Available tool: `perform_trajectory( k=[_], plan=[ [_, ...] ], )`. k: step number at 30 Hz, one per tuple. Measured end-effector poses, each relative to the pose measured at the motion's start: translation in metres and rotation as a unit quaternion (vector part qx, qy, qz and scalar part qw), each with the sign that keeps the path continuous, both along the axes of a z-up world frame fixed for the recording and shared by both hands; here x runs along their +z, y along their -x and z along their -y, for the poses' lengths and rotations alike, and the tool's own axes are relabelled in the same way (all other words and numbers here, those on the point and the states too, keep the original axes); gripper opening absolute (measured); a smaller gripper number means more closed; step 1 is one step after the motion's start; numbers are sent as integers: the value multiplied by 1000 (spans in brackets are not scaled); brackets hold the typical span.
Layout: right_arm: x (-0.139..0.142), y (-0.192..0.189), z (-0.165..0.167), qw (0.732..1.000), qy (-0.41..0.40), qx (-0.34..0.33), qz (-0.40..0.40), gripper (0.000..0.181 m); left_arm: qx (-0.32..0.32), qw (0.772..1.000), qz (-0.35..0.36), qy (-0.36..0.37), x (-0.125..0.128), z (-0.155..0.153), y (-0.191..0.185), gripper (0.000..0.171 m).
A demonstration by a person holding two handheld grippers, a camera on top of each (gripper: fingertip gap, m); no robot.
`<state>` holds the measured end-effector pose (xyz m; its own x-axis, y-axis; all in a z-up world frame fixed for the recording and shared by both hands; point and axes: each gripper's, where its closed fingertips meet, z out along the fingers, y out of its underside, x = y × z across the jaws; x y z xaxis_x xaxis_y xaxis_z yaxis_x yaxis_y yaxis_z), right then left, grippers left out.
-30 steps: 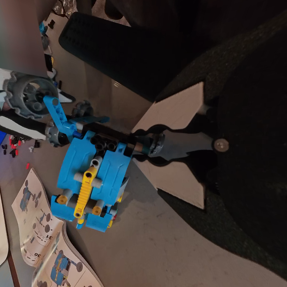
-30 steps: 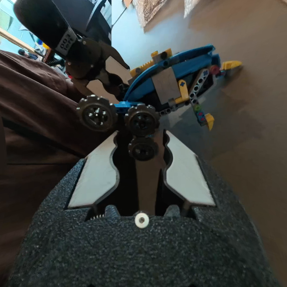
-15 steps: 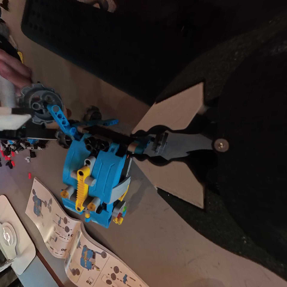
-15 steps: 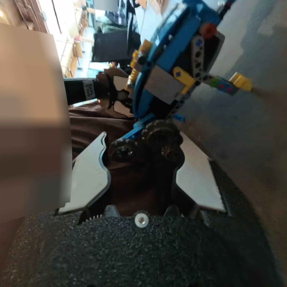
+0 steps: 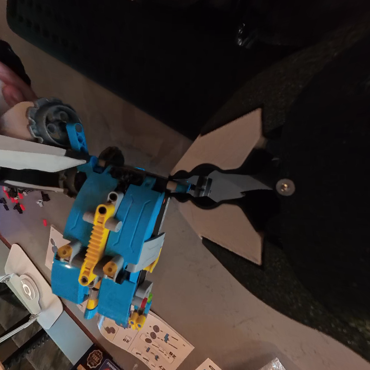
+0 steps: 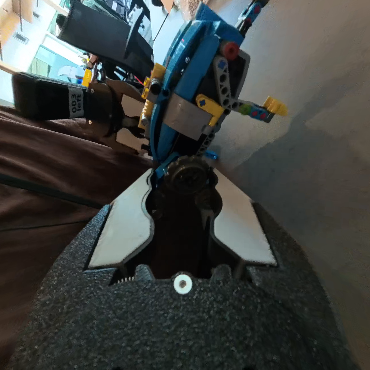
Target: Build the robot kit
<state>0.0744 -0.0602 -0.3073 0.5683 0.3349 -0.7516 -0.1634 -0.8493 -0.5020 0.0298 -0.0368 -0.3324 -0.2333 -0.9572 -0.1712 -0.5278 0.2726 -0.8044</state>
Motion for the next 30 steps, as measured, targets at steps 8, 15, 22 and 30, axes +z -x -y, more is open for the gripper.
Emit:
perform_trajectory(
  k=[8,15,22,30],
  plan=[
    [-2,-1,0,999,-8,-37,14,56,6,1000,-13,-2,0,1,-3,11],
    [-3,-6,3,998,-2,-56,7,57,6,999,-20,41,0,3,-7,12],
    [29,-54,4,973,-175,-143,40,75,21,986,-41,161,-1,7,-7,11],
    [-1,-17,0,932,-289,-135,170,94,-3,984,-33,176,-2,13,-9,11]
  ],
)
